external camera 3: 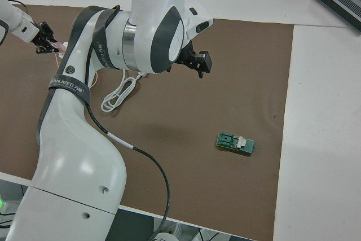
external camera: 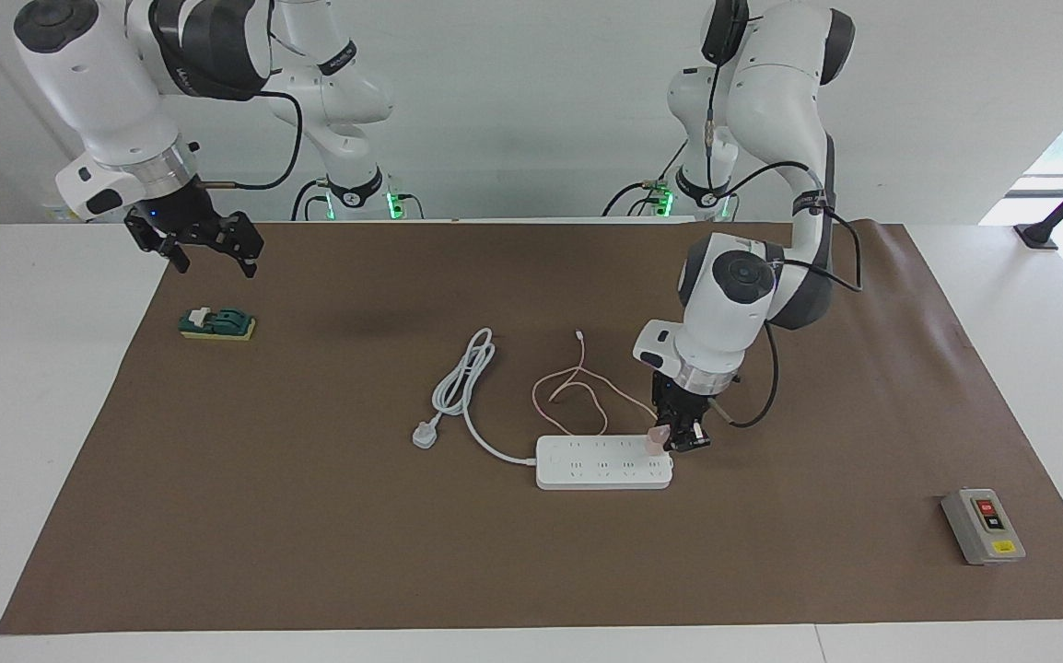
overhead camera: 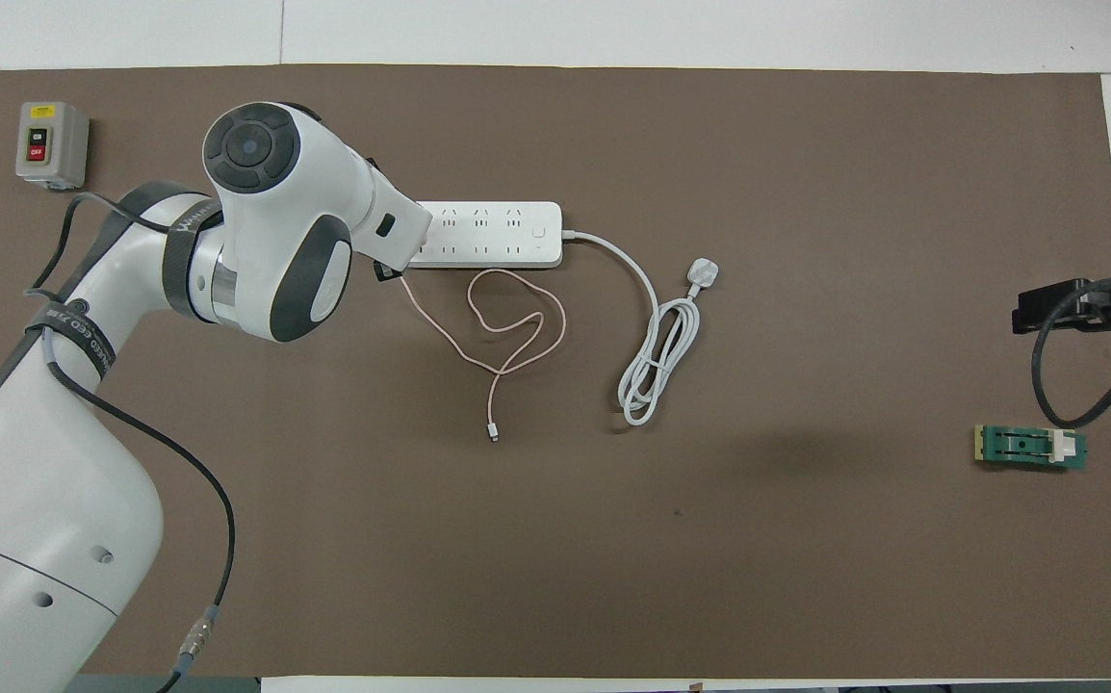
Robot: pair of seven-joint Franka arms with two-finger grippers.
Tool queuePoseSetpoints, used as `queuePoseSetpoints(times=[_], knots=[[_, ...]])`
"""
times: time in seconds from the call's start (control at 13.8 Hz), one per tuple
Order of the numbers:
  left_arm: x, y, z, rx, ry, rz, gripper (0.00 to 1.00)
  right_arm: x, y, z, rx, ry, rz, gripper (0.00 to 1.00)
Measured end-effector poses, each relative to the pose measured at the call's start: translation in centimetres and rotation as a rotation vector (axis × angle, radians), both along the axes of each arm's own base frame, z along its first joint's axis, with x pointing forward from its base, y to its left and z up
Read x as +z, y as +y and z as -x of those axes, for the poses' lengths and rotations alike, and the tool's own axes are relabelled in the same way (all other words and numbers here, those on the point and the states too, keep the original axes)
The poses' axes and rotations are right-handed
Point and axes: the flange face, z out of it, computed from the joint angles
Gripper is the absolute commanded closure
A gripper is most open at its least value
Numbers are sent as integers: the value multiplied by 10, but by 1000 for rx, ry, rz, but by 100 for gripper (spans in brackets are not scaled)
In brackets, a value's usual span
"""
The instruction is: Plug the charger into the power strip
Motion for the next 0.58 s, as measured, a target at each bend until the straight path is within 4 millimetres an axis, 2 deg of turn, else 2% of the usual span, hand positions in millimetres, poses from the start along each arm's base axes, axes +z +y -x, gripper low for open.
queuePoseSetpoints(times=[0.58], knots=[[0, -4, 4, -10, 17, -4, 100, -3, -2, 4, 26, 37, -4, 0]])
